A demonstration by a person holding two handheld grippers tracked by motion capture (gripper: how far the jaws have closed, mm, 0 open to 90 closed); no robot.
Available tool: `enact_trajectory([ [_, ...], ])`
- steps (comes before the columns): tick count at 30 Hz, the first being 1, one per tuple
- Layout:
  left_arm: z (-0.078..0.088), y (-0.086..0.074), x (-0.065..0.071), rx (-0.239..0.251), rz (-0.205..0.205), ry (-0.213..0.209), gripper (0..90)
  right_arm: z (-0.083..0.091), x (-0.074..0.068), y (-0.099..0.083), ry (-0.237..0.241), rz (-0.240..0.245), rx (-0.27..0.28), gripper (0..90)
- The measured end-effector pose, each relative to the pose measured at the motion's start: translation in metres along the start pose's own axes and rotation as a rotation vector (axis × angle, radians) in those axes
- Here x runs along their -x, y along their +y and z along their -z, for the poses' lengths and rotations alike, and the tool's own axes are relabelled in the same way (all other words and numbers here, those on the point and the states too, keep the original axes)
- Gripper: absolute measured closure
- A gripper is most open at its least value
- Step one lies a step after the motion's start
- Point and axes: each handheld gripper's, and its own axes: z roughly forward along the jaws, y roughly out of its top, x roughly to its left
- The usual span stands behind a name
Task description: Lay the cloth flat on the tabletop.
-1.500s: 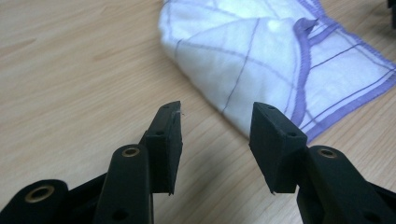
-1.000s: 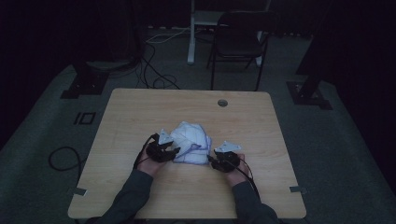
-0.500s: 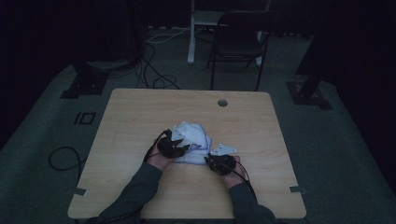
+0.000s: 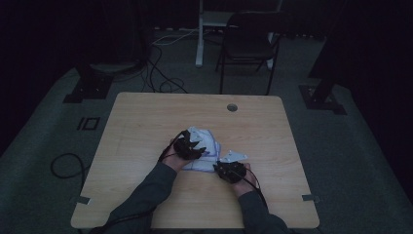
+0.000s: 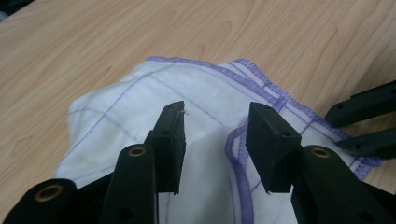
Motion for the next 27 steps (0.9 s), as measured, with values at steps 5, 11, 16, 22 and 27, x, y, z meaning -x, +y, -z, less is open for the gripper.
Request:
enact_trajectory([
  [5, -0.015, 0.003, 0.007, -0.025, -0.028, -0.021, 55.8, 0.0, 0.0, -0.001, 0.001, -0.011, 0.002, 73.8],
  [11, -0.029, 0.006, 0.012, -0.073, -0.057, -0.02, 56.0, 0.0, 0.002, -0.001, 0.006, -0.015, 0.0, 72.6],
  [16, -0.027, 0.005, 0.011, -0.094, -0.066, -0.004, 72.8, 0.0, 0.004, -0.001, 0.014, -0.026, -0.001, 71.3],
  [22, -0.011, 0.002, 0.004, -0.061, -0.035, 0.01, 88.0, 0.0, 0.004, -0.001, 0.014, -0.026, -0.001, 71.3],
  [27, 0.013, -0.005, -0.008, -0.007, 0.01, 0.045, 88.2, 0.0, 0.004, -0.001, 0.015, -0.022, 0.002, 71.2],
])
